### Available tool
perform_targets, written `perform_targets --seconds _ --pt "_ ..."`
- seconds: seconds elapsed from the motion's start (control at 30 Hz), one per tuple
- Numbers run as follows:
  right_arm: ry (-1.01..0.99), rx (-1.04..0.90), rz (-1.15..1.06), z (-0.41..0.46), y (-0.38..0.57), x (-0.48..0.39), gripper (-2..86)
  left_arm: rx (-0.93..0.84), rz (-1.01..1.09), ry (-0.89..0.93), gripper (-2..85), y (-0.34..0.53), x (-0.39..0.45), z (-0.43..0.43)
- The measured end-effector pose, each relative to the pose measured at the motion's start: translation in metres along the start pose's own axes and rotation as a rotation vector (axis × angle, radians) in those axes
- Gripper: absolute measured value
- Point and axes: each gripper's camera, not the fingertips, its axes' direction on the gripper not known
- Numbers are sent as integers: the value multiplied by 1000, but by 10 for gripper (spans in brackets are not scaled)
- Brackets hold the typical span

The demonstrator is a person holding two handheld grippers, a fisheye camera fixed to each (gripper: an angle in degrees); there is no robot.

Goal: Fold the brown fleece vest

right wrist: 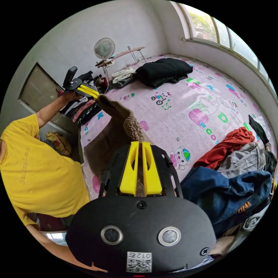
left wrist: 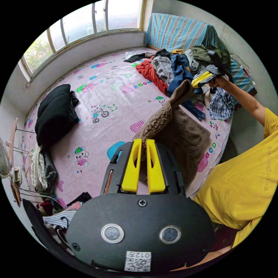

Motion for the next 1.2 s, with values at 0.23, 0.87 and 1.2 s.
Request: perform_targets --seconds 0.23,0.87,1.2 --pt "7 -39 -14 46 109 -65 18 -13 48 -84 5 96 161 14" --pt "151 -203 -10 215 250 -111 19 -155 66 -296 7 177 399 83" --pt "239 -249 50 288 283 -101 29 -238 178 -488 12 195 490 128"
